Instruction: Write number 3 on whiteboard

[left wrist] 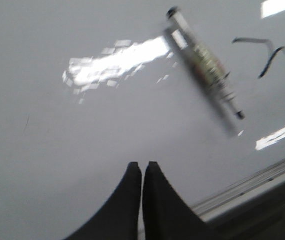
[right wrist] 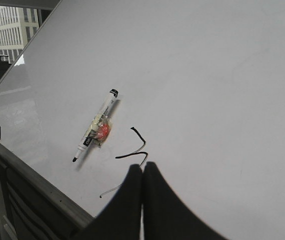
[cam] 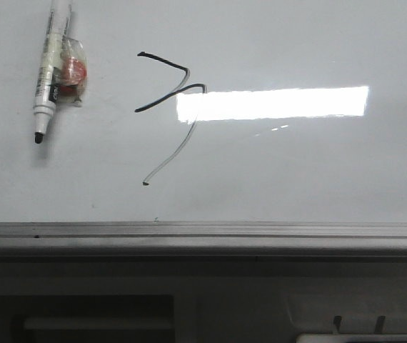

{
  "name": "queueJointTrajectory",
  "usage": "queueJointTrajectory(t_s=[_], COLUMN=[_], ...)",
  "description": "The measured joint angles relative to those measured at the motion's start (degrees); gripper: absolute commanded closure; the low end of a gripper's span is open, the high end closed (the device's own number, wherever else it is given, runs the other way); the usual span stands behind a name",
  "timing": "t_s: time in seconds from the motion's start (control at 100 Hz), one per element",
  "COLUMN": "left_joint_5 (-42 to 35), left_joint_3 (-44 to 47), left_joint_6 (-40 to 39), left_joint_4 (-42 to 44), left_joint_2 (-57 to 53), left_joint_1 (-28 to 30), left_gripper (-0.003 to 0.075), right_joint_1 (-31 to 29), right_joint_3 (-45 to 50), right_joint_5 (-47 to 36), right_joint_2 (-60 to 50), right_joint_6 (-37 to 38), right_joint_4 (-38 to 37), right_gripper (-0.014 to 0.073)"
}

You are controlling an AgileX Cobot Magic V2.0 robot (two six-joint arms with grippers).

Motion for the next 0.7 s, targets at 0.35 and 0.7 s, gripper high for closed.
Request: queueJointTrajectory(t_s=[0.35,0.7], left_joint_5=[-3.09,-1.55], left_joint_3=[7.18,7.26], left_joint_6=[-15.13,-27.51], left_joint_4=[3.39,6.06], left_joint_2=[0.0,0.0], left_joint_1=[6.02,6.26], left_gripper=[0.0741,0.0741], right_joint_1=[0.0,0.0], right_joint_3=[0.0,0.0], right_joint_5=[0.0,0.0], right_joint_2=[-0.09,-0.13], right_joint_6=[0.11,0.11], right_joint_4=[0.0,0.0], right_gripper=[0.0655,0.0655])
